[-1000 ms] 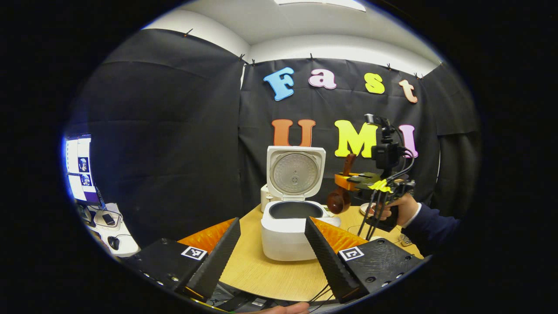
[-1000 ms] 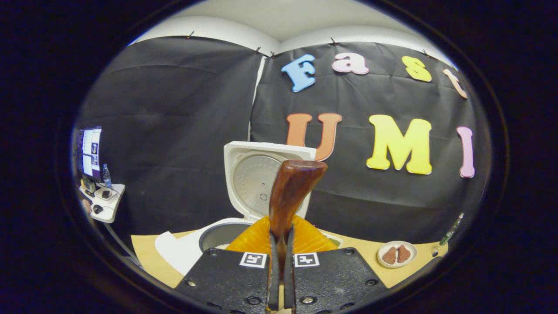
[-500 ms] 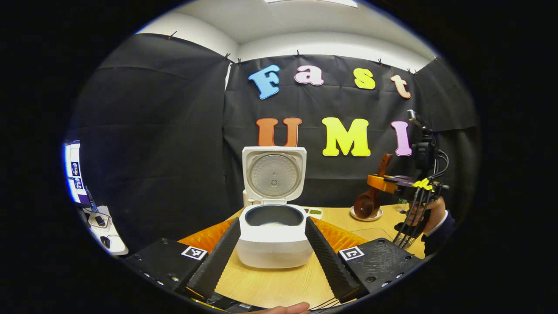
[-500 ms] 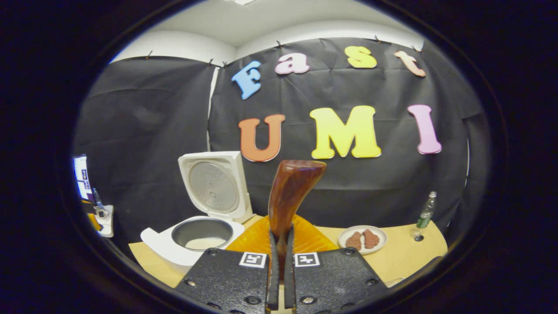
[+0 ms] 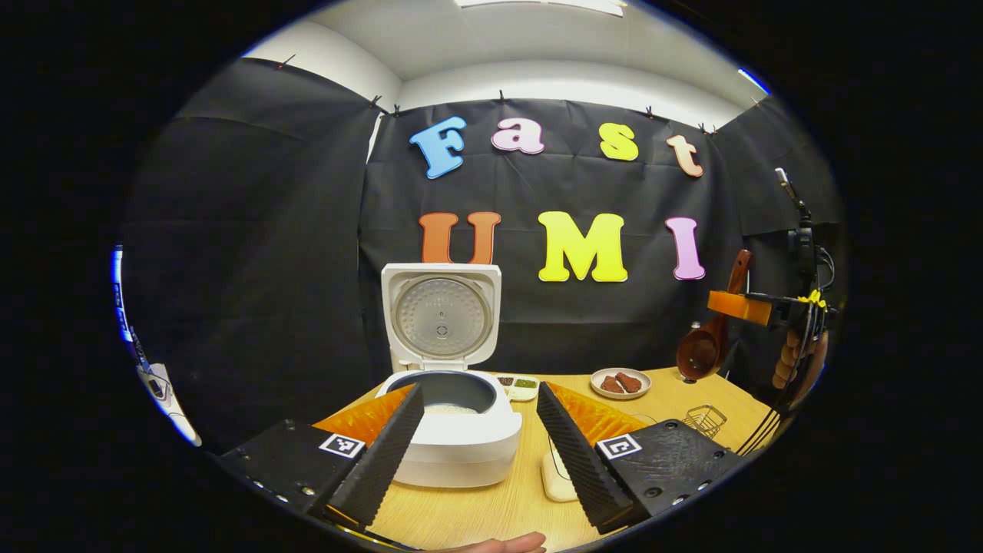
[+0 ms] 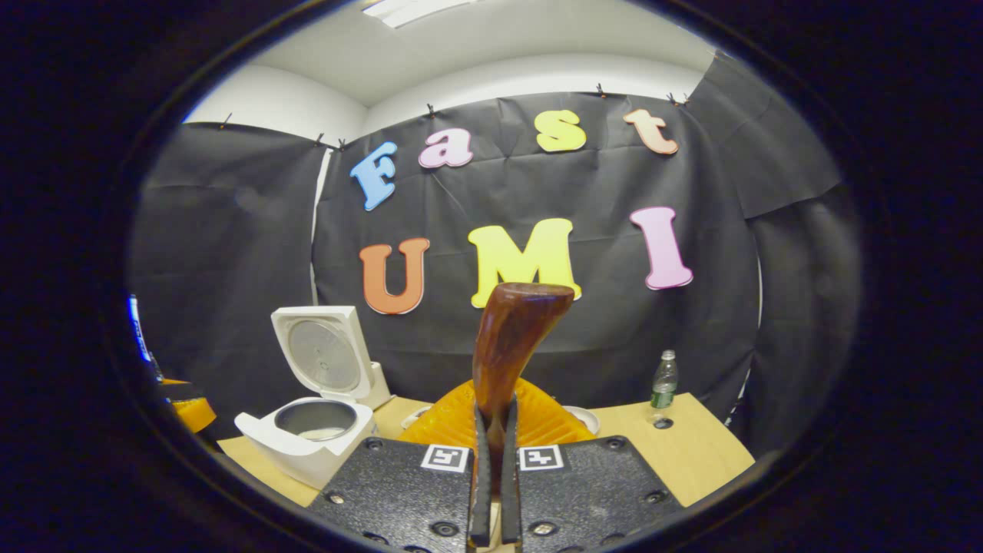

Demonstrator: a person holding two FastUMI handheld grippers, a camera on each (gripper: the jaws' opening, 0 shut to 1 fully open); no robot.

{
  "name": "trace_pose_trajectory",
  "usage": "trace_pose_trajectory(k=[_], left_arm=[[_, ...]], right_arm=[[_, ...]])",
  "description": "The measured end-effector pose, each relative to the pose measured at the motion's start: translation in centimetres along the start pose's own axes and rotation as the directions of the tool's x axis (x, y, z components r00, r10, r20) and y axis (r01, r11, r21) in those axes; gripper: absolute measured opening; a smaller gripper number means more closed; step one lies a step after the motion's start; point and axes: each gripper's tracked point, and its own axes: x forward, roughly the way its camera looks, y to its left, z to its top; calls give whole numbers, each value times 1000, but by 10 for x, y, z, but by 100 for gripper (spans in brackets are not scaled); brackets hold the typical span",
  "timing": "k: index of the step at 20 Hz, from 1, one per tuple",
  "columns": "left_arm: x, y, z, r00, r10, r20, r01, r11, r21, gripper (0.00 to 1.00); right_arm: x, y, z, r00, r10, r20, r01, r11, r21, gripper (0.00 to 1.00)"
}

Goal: Close the left gripper, press the button to open the rice cooker; take a wooden spoon from the chopstick holder with the right hand, scoop a spoonful of rice and pour it into the rice cooker, then put the wooden spoon back into the chopstick holder.

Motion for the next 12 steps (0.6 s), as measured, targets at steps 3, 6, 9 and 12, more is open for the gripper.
trace_pose_trajectory(k=[3, 6, 9, 12], left_arm=[[5, -5, -5, 1000, -20, 1, 20, 1000, 0, 94], [9, -7, -14, 999, -30, -17, 30, 1000, 1, 94], [11, -12, -19, 999, -38, -24, 38, 999, 4, 95], [13, -20, -20, 998, -60, -15, 60, 998, 13, 95]], right_arm=[[-10, -21, -11, 999, -37, -22, 37, 999, 22, 11], [-13, -43, -35, 994, -68, -82, 72, 996, 46, 11], [-9, -64, -59, 986, -98, -136, 109, 991, 76, 11], [-3, -85, -85, 972, -136, -190, 155, 984, 86, 11]])
